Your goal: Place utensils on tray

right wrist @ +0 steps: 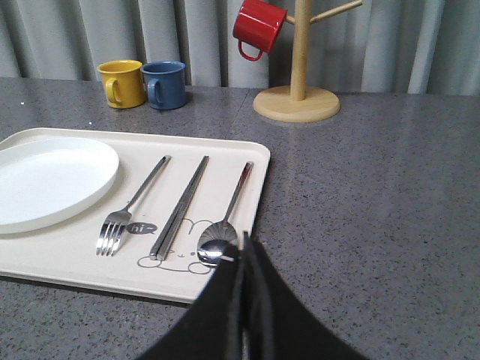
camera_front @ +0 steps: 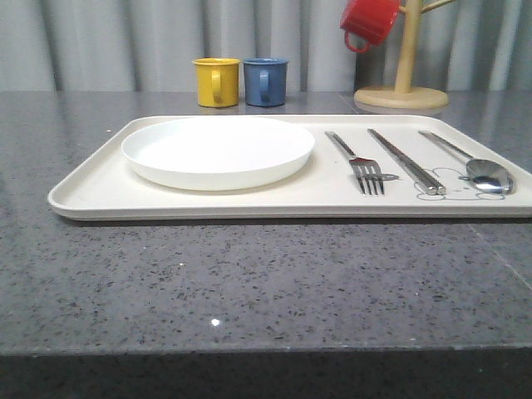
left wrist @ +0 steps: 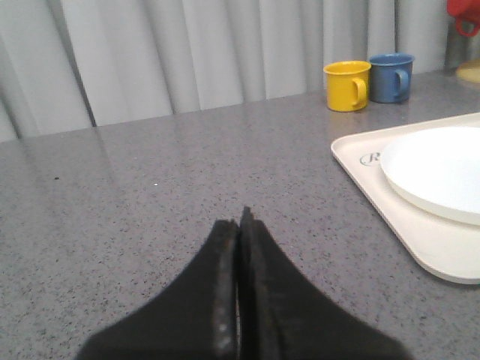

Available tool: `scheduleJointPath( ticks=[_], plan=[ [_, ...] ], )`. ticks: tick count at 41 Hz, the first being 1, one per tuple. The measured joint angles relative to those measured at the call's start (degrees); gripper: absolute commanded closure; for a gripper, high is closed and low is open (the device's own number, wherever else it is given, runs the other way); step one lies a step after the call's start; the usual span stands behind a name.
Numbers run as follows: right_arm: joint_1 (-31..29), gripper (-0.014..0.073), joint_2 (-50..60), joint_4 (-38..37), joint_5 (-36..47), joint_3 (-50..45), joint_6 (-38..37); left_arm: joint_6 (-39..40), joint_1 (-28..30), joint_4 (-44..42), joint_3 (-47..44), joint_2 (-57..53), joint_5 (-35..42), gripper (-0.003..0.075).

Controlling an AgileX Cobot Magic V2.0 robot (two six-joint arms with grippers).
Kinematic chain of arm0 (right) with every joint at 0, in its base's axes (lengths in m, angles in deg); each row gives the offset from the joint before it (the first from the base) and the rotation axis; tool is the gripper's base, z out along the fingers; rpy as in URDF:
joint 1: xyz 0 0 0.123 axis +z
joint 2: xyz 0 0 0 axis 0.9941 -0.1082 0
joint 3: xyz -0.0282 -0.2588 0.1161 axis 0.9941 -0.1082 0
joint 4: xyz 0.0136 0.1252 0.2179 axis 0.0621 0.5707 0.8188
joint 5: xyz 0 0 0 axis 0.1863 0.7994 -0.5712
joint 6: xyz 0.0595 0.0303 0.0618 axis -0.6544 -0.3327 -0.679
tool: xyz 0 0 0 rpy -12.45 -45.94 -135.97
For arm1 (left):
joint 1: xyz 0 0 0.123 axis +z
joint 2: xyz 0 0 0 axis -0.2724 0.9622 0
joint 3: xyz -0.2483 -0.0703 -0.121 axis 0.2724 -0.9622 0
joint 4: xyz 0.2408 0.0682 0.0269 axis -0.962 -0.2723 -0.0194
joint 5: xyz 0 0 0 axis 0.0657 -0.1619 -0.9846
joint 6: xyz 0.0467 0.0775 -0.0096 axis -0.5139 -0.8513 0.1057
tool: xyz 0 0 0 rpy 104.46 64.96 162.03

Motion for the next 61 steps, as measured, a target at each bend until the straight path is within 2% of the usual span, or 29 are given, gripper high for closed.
scheduleJointPath(
  ticks=[8, 22, 34, 61],
  plan=[
    [0.0, 0.0664, 0.0, 0.0, -0.1, 0.0, 0.0, 0.0, 5.0, 3.2, -7.1, -0.1, 3.8, 0.0738],
    [0.0, 0.0664, 0.0, 0.0, -0.1, 0.0, 0.0, 0.0, 4.5, 3.2, -18.5, -0.1, 14.5, 0.0738],
    [0.0, 0.0664, 0.0, 0.0, -0.1, 0.0, 0.0, 0.0, 1.6, 3.2, -18.5, -0.1, 16.7, 0.0738],
    [0.0, 0.0664, 0.0, 0.0, -0.1, 0.0, 0.0, 0.0, 1.6, 3.2, -18.5, -0.1, 16.8, 0.0738]
  ],
)
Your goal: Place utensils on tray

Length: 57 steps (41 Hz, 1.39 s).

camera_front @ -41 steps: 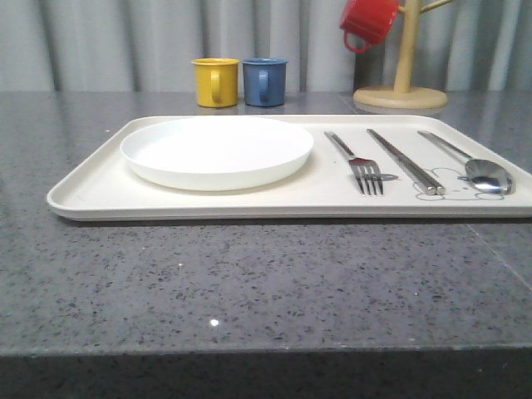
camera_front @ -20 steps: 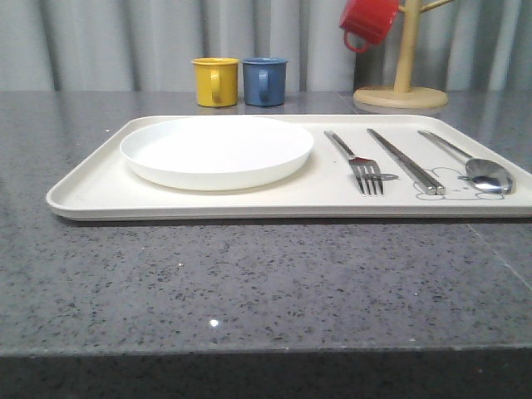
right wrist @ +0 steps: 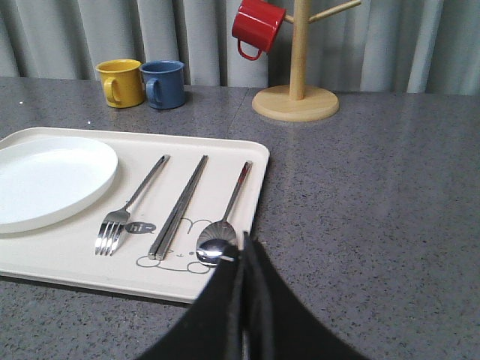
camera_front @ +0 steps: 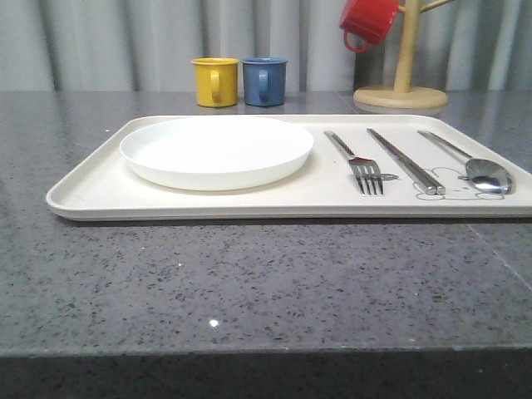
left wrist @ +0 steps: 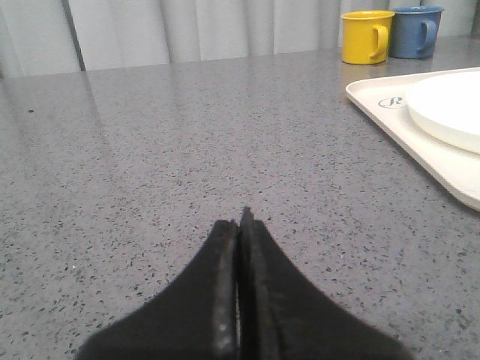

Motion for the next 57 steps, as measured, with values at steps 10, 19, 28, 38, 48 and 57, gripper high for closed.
scheduleJointPath(
  ticks=[10, 19, 28, 38, 48, 57],
  plan=[
    [0.0, 0.0664, 0.0, -1.1, 0.5, -0.2, 0.0, 0.0, 0.0, 0.0, 0.0, 0.0, 0.0, 0.0738],
    [-4.3, 0.0664, 1.3, -2.4, 8.8, -8.3, 0.2, 0.0, 0.0, 0.0, 0.0, 0.0, 0.0, 0.0738],
    [-11.1, 0.0664, 3.8, -1.7, 13.4, -17.5, 0.3, 0.0, 0.0, 0.0, 0.0, 0.0, 0.0, 0.0738],
    [-13.0, 0.0664, 5.1, -1.4, 16.5, -21.9, 0.4, 0.0, 0.0, 0.0, 0.0, 0.0, 0.0, 0.0738],
    [-13.0, 0.0664, 5.1, -1.3, 16.9, -21.9, 0.4, 0.0, 0.0, 0.0, 0.0, 0.0, 0.0, 0.0738],
    [-13.0, 0.0664, 5.1, -1.3, 16.9, -22.2, 0.5, 0.0, 0.0, 0.0, 0.0, 0.0, 0.0, 0.0738]
  ],
)
